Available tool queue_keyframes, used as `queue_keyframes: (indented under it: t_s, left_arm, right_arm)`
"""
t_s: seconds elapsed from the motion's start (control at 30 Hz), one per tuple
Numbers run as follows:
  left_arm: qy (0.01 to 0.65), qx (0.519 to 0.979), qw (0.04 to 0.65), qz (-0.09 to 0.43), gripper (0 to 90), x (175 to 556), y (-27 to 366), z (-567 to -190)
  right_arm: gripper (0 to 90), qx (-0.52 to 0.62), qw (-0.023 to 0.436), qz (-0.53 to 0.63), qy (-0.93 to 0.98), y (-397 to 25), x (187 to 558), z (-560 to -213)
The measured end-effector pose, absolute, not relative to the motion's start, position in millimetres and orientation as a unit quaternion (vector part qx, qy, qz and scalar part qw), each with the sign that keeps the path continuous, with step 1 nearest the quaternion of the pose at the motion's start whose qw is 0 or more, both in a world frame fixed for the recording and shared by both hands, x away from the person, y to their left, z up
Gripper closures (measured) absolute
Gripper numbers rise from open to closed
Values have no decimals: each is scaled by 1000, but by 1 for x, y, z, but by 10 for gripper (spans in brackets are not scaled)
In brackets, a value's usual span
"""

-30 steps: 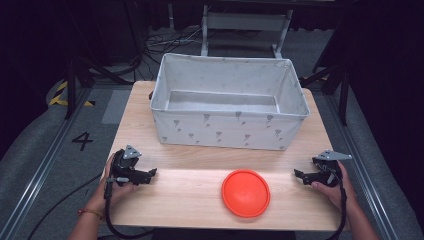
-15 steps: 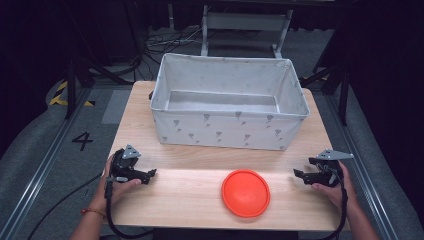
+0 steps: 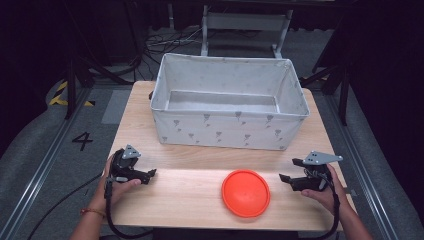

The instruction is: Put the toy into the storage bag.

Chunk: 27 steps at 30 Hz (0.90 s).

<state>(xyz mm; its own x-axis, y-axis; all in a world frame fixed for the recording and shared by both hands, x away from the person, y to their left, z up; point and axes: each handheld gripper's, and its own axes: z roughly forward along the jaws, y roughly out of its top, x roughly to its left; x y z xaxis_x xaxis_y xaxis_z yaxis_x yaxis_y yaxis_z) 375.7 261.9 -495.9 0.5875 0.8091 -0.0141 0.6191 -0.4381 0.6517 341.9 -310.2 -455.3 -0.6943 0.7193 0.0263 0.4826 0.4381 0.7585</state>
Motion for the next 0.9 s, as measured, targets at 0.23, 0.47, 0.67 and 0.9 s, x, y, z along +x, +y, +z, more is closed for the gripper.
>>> queue_keyframes:
  t_s: [0.23,0.47,0.67,0.9]
  left_arm:
    - [428,834,313,151,4,376,262,-496]
    - [428,834,313,152,4,376,262,-496]
    - [428,834,313,151,4,376,262,-496]
    - [427,835,314,151,3,376,262,-496]
  right_arm:
    - [199,336,147,398,841,-286,333,-449]
    - [198,298,134,379,865,-259,330,-459]
    - [204,290,128,371,873,-248,332,-471]
    - [178,282,101,349,888,-237,337,-489]
